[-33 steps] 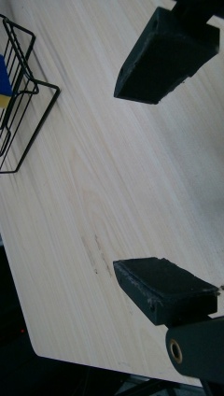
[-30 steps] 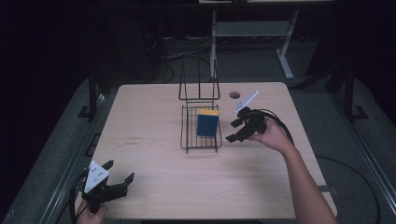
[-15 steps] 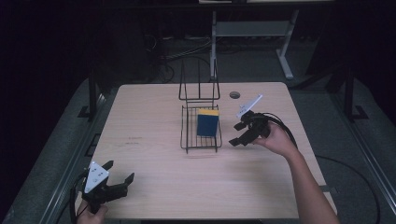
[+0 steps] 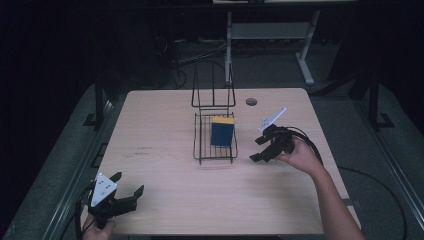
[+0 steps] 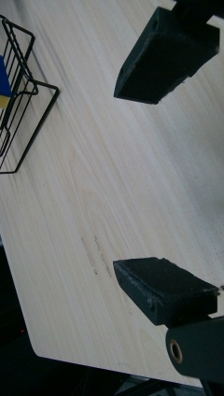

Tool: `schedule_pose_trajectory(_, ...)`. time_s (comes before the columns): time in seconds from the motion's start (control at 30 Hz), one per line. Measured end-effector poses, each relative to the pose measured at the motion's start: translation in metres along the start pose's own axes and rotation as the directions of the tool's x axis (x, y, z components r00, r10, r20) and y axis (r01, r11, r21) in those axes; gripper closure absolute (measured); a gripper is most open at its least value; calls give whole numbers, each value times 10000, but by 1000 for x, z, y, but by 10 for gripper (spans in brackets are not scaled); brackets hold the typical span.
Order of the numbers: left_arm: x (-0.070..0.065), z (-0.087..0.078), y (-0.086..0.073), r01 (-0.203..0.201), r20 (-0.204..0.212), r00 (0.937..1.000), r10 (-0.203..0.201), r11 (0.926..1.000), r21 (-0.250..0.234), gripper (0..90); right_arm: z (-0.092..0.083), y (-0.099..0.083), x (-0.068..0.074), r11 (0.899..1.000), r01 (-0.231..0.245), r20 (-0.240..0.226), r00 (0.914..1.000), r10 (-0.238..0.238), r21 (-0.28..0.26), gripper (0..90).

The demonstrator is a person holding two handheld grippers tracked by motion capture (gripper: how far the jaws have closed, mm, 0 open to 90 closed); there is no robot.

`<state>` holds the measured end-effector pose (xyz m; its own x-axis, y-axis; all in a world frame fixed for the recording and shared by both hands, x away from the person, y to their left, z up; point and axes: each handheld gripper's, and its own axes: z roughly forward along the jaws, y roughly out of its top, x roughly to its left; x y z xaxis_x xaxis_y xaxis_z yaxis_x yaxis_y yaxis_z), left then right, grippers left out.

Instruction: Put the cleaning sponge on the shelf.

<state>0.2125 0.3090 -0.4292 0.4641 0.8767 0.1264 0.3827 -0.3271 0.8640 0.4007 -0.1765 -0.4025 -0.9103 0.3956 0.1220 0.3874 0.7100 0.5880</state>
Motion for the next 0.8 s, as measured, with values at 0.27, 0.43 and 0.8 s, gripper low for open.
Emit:
schedule_pose_trajectory(0.27, 0, 0, 0, 5, 13, 10000, -5, 10000, 20, 141, -1, -10, 5, 10000, 35, 10, 10000, -35, -15, 222)
schedule_pose_trajectory(0.43, 0, 0, 0, 1, 6, 10000, -1, 10000, 17, 141, -1, -18, 7, 10000, -62, 42, 10000, 62, -65, 222)
schedule_pose_trajectory(0.8, 0, 0, 0, 26, 11, 10000, -26, 10000, 7, 141, 0, -32, 9, 9998, -172, 36, 9998, 173, -88, 222)
